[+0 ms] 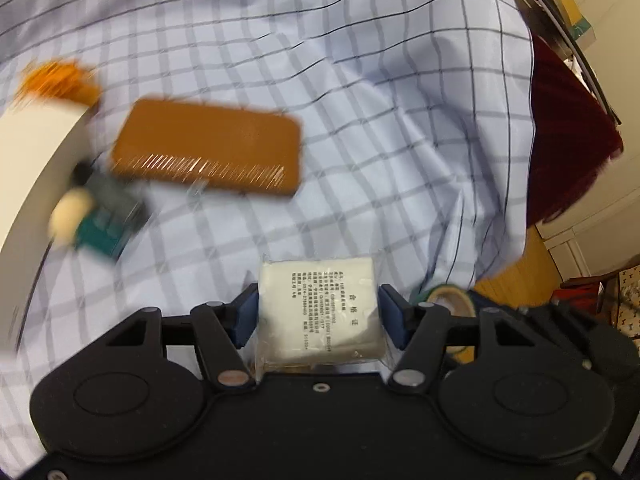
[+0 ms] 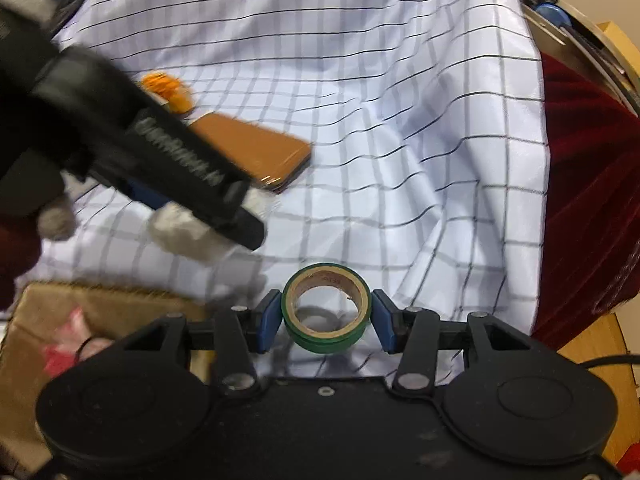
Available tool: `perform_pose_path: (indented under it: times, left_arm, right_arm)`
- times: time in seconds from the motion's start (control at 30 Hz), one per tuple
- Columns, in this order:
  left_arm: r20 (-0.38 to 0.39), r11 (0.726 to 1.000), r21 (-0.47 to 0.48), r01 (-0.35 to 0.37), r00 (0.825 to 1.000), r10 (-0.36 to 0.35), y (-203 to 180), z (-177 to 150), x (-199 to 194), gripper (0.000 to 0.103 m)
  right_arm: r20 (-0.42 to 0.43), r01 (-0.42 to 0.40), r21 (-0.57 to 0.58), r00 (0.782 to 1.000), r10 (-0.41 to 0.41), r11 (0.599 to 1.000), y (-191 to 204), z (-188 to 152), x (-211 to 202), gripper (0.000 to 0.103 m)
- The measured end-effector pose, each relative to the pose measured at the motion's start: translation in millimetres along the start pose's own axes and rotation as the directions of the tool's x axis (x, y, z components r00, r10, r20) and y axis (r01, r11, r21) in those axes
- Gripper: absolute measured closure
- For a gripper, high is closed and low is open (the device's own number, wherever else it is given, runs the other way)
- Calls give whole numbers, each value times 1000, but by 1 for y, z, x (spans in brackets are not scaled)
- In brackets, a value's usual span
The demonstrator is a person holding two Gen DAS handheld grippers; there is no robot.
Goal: Organize soft objects
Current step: 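Carry the white packet and green tape roll over the basket with both tools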
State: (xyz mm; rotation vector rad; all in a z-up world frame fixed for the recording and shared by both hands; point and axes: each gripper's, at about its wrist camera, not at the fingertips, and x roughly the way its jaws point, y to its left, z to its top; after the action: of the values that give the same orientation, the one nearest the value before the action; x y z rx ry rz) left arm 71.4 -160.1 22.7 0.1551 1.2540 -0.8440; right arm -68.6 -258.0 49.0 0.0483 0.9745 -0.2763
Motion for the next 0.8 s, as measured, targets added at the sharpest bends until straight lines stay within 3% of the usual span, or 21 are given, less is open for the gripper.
perform_pose_path:
  times: [0.13, 0.3, 0.53, 0.8]
  left_arm:
    - [13, 997, -68, -19, 1000, 20, 22, -37, -21, 44]
    - [60, 986, -128, -102, 992, 111, 40, -75, -44, 44]
    - [72, 950, -235, -207, 971, 230, 58, -126, -62, 44]
    - [-31, 941, -271, -203, 979, 203, 58, -172, -53, 44]
  right_arm:
    - [-7, -55, -34, 998, 55, 998, 20, -4, -10, 56]
    - [-7, -131, -72, 991, 131, 989, 39, -6, -22, 56]
    - [-37, -240, -90, 971, 238, 967, 59, -4, -24, 56]
    - [-85, -312, -73, 948, 306, 947, 66, -12, -24, 56]
